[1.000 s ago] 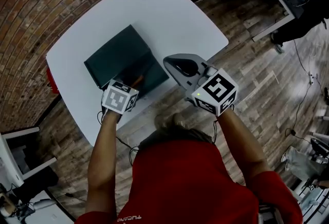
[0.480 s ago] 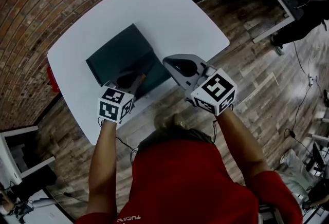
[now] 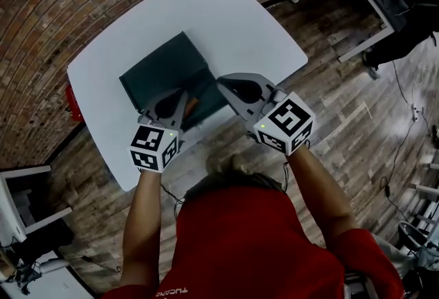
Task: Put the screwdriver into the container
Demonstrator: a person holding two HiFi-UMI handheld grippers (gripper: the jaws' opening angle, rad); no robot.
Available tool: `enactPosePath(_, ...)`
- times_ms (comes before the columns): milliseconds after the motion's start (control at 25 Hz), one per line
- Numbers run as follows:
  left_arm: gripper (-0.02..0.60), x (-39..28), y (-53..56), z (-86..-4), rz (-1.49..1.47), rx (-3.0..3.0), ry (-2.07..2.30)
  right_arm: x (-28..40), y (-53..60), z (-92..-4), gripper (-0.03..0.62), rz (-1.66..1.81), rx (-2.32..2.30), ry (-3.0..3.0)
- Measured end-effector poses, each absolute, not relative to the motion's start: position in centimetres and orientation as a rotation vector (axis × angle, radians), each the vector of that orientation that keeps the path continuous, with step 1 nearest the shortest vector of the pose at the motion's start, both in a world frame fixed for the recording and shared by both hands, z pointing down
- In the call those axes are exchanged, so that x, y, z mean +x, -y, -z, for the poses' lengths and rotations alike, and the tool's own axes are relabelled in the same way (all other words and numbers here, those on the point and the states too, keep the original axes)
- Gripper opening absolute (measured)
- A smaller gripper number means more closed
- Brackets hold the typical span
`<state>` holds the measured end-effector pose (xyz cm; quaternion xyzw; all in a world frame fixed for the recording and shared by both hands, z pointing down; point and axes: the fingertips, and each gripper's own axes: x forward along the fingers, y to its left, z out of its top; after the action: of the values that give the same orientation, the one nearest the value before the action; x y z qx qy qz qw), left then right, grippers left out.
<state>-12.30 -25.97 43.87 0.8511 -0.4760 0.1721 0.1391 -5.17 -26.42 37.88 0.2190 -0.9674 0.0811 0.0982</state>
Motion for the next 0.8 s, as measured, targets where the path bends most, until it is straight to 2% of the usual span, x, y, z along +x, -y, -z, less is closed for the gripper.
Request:
enactPosePath(440,0.014,-10.8,23.5,-36.0,-0.097,2.579,1.464,-5.5,24.0,-35.5,0.031,-0.214,0.594,2.958)
enactPosePath(800,0.012,-9.5,20.7,-31.6,0.075,2.665,1.482,-5.2,21.2,-32.3,0.031,-0.160,0.534,3.085)
